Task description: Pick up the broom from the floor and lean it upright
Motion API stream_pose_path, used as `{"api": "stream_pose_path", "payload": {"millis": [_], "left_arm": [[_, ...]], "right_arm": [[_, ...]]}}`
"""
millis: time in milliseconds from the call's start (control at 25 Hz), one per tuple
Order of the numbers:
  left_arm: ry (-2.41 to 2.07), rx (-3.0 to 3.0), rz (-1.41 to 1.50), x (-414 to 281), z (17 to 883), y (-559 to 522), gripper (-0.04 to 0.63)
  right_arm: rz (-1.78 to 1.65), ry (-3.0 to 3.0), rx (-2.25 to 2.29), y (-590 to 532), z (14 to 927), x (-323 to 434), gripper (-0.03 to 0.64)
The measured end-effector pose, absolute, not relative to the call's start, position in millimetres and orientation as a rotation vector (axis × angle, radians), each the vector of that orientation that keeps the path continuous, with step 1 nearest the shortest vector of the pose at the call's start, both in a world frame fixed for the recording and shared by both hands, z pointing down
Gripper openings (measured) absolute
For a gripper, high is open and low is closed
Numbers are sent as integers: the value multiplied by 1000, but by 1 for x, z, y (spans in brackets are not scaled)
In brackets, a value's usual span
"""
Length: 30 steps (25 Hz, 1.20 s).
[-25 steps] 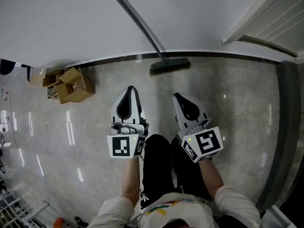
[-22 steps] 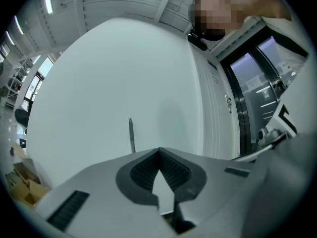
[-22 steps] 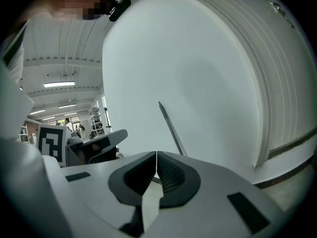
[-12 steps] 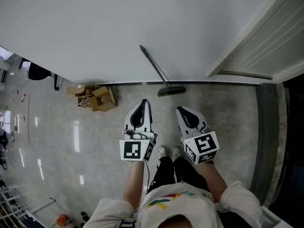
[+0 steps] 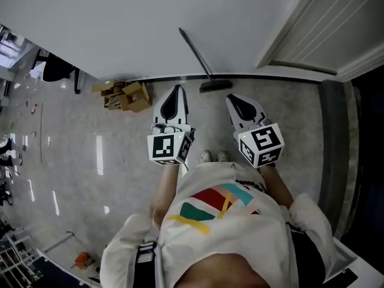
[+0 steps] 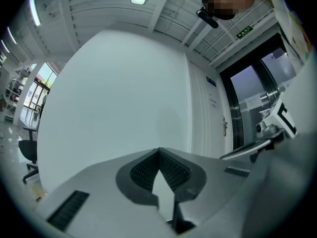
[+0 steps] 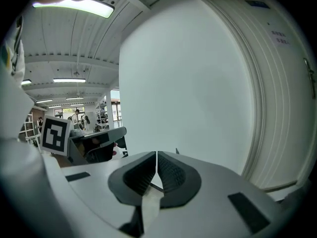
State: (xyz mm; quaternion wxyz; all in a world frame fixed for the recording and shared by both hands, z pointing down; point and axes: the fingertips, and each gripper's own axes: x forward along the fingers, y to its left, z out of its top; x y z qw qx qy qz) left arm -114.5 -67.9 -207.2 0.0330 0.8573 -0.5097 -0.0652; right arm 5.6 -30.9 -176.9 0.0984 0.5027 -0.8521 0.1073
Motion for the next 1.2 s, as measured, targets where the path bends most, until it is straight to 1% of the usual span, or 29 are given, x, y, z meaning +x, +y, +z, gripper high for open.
{"api": "stream_pose_path", "payload": {"millis": [320, 880, 1200], "left_arm": [[-1536, 2662, -158, -103, -202, -27, 46], [-1559, 2652, -161, -105, -208, -20, 46], [-1558, 2648, -150, -106, -205, -14, 46]], "right_arm": [[331, -2532, 1545, 1, -178, 13, 14], [348, -2512, 1613, 13, -181, 38, 14], [355, -2513, 1595, 23, -178, 36, 14]]}}
